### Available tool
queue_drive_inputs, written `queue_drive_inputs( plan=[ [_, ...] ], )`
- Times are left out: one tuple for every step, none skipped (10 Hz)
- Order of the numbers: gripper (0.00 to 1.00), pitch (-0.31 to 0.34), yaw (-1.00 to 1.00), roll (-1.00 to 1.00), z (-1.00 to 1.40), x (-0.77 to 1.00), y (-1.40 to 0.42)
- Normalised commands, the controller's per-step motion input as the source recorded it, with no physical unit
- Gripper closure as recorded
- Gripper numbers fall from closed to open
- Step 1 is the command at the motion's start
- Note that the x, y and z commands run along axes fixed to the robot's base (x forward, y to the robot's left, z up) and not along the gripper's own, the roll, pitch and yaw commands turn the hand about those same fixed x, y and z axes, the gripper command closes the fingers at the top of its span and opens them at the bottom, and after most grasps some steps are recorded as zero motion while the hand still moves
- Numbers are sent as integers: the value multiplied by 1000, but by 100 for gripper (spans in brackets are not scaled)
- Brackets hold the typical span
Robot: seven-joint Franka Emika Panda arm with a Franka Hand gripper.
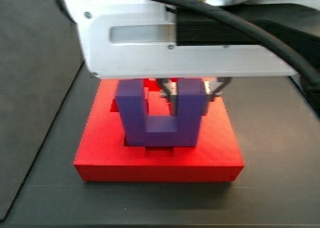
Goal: Pick up the purple object. Move up. Place the purple object on the fixture. Regrasp the purple object. Move to above the board. Insert the purple object.
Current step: Insert the purple object.
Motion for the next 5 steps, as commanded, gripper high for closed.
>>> queue_drive_inputs(
  plan=[
    [100, -113, 266, -173, 0, -469, 131],
    [100, -84, 229, -110, -3, -303, 0],
    [100, -9, 203, 0, -91, 0, 0],
    [100, 0, 100, 47, -77, 100, -86],
    [100, 24, 6, 179, -151, 217, -211]
  ],
)
